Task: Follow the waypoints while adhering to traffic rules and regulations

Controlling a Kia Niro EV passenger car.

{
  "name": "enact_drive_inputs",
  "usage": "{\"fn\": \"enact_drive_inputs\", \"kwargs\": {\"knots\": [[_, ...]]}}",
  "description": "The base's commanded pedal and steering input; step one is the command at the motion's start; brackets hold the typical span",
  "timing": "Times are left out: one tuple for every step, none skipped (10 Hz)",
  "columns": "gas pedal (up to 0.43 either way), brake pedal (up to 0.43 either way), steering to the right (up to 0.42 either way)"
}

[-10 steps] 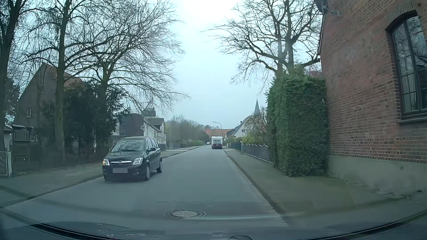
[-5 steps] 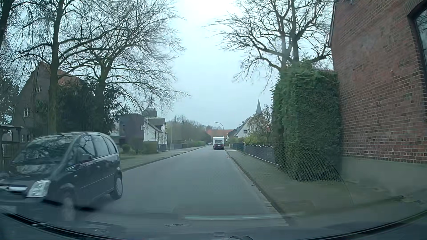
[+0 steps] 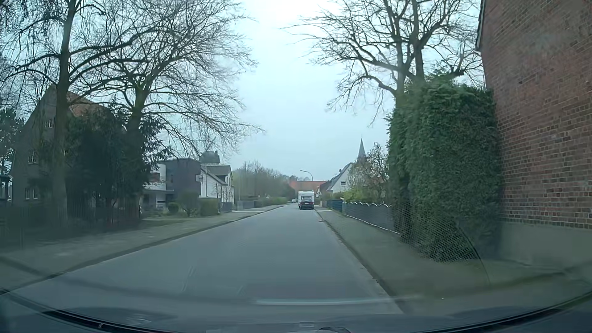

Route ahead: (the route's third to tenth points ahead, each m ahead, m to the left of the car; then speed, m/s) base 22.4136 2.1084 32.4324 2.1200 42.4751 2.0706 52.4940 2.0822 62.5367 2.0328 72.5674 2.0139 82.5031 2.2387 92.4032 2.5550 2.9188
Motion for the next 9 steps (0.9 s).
{"fn": "enact_drive_inputs", "kwargs": {"knots": [[0.260,0.000,-0.033],[0.260,0.000,-0.038],[0.268,0.000,-0.038],[0.268,0.000,-0.035],[0.268,0.000,-0.034],[0.280,0.000,-0.031],[0.287,0.000,-0.029],[0.287,0.000,-0.022],[0.287,0.000,-0.018]]}}
